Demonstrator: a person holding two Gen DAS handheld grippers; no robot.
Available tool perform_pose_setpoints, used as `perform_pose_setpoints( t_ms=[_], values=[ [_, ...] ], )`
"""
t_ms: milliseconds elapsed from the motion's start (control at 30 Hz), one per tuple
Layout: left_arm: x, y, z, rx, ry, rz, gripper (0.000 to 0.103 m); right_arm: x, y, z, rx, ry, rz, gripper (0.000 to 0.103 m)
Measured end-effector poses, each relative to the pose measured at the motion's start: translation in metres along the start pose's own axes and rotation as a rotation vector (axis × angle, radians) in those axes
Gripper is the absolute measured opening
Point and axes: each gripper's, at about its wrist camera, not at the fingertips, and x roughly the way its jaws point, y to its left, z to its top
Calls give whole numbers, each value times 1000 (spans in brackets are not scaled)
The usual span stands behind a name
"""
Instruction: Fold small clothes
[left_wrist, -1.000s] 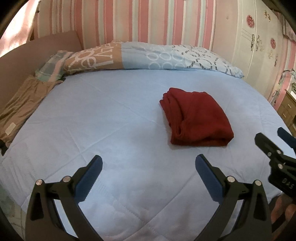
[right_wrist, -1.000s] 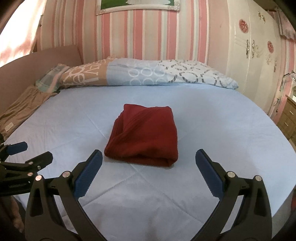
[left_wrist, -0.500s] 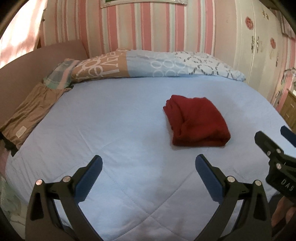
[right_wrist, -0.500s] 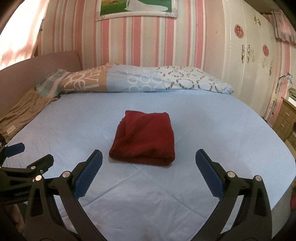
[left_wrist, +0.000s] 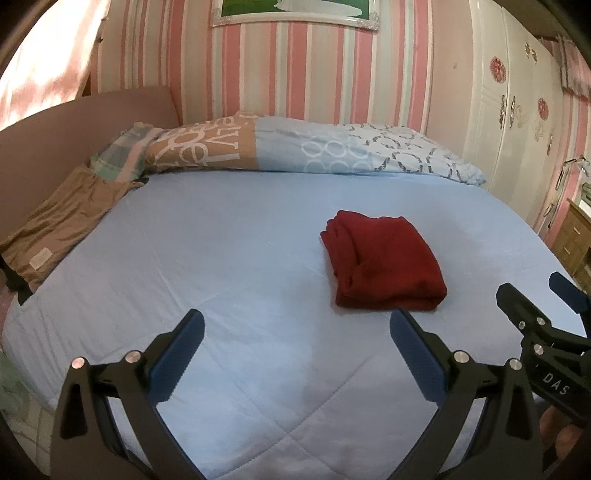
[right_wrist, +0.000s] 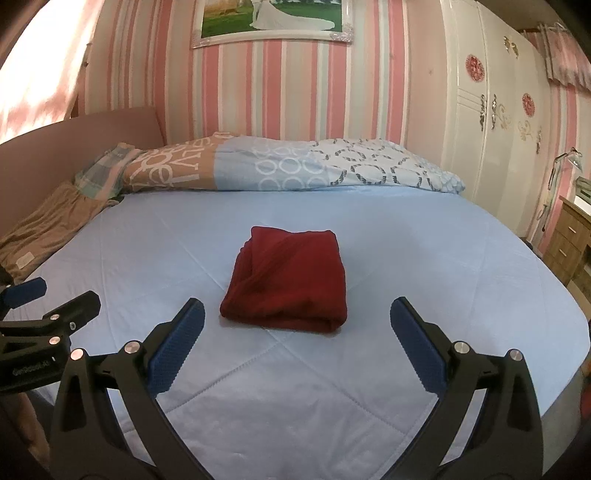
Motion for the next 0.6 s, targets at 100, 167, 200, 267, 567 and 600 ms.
perform_pose_setpoints(
  t_ms=[100, 167, 200, 267, 567, 600],
  values=[
    [-1, 1, 0, -3, 0, 2, 101, 0, -1, 0, 3, -3, -1, 100],
    [-2, 1, 1, -3, -1, 11, 101, -1, -1, 0, 3, -5, -2, 100],
    [-1, 1, 0, 2, -1, 16, 101, -1, -1, -1, 3, -5, -2, 100],
    [0, 1, 0, 8, 4, 24, 101, -1, -1, -1, 4, -7, -2, 100],
    [-1, 1, -1, 15, -5, 25, 101, -3, -2, 2, 1, -13, -6, 100],
    [0, 1, -1, 15, -3, 22, 101, -3, -2, 1, 0, -13, -7, 100]
  ],
)
